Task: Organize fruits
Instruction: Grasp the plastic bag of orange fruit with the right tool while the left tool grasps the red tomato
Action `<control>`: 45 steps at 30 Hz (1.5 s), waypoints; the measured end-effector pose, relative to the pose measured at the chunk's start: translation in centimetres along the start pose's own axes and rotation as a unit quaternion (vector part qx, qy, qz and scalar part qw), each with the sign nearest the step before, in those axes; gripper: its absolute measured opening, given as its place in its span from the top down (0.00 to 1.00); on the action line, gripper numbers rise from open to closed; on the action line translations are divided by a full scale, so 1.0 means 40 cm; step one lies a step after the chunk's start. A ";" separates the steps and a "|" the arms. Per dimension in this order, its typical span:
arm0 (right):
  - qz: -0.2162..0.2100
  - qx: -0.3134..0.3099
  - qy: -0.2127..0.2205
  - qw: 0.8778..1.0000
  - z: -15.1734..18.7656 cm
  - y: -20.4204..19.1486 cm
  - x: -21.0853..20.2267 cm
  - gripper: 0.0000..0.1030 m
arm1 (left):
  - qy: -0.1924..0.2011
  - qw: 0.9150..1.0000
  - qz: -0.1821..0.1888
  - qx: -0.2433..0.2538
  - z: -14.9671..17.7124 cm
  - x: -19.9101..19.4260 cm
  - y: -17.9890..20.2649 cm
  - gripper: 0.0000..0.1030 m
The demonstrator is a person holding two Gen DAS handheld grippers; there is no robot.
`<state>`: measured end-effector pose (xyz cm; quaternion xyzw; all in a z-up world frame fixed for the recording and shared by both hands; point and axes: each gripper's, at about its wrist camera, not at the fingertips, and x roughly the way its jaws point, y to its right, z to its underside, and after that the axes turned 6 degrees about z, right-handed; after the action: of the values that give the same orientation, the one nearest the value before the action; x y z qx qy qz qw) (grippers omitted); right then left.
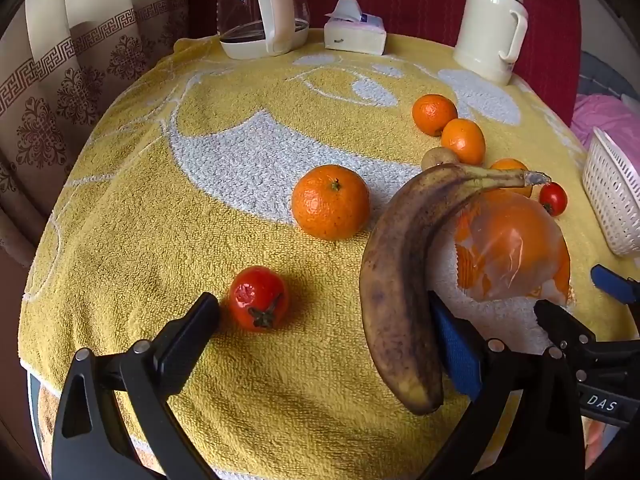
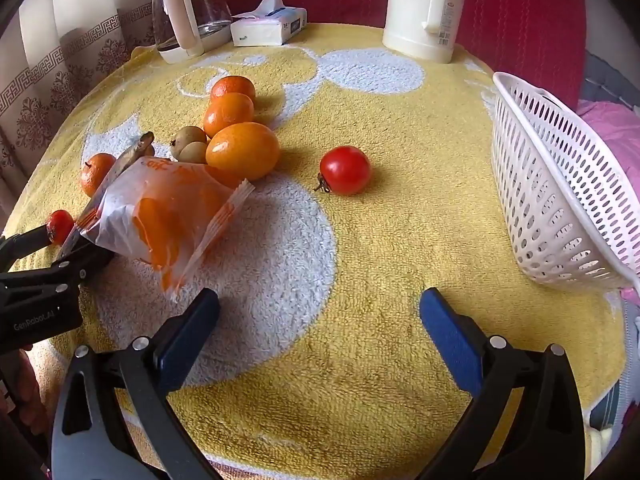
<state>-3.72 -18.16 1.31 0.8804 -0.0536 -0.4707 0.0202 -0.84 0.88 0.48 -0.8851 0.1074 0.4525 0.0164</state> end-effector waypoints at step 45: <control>-0.130 -0.049 0.051 0.989 -0.016 -0.088 -0.097 0.02 | 0.063 0.997 -0.025 -0.038 0.010 -0.130 -0.064 0.05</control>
<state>-5.07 -14.22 4.58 0.9008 0.0857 -0.4256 0.0042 -3.58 4.35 4.25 -0.9141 0.0687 0.3994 -0.0124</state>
